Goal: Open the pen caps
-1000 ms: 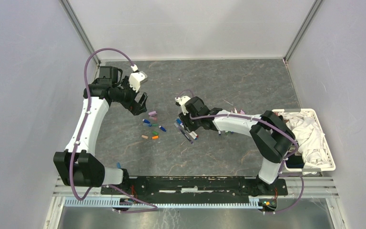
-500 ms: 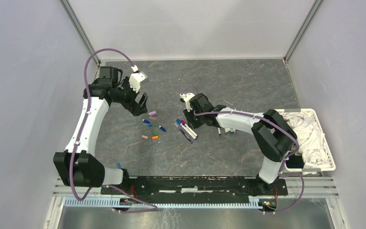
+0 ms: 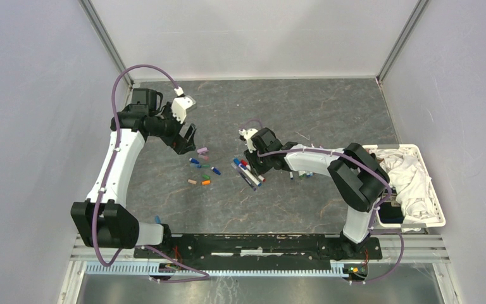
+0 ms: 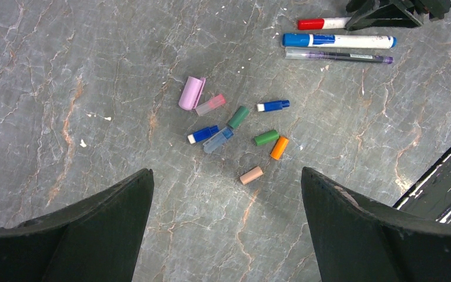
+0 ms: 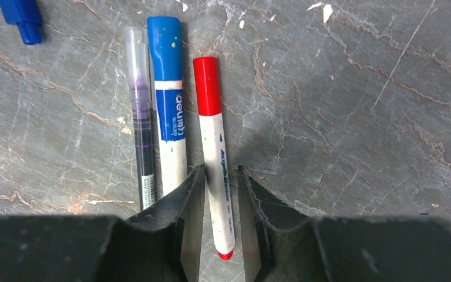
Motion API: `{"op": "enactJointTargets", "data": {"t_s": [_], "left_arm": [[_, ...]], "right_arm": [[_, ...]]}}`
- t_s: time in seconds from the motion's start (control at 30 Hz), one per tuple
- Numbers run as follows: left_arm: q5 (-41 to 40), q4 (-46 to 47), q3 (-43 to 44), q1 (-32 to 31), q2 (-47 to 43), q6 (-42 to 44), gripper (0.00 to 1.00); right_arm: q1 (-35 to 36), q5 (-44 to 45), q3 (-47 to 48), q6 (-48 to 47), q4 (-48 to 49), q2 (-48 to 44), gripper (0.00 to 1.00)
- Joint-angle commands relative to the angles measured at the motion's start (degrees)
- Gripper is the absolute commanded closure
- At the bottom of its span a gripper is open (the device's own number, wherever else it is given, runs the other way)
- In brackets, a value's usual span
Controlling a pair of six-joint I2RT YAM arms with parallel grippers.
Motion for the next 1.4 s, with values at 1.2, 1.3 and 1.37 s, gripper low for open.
{"op": "enactJointTargets", "data": {"t_s": [1.2,1.3,1.37], "left_arm": [[9.9,-9.8,-6.4,-18.6,-0.1,35.3,0.18],[10.0,-9.6,-7.5,-19.2,-0.5,35.8,0.30],[10.1,-9.6,-8.2,-19.5,-0.8,35.9,0.33]], "right_arm": [[-1.0,-52.8,14.0,-4.2,-12.6,-4.4,1.00],[-1.1,-53.5,13.5,-2.9,-10.9,-4.6,1.00],[-1.0,-54.0,13.2,-1.5,-9.3,-4.7,1.00]]}}
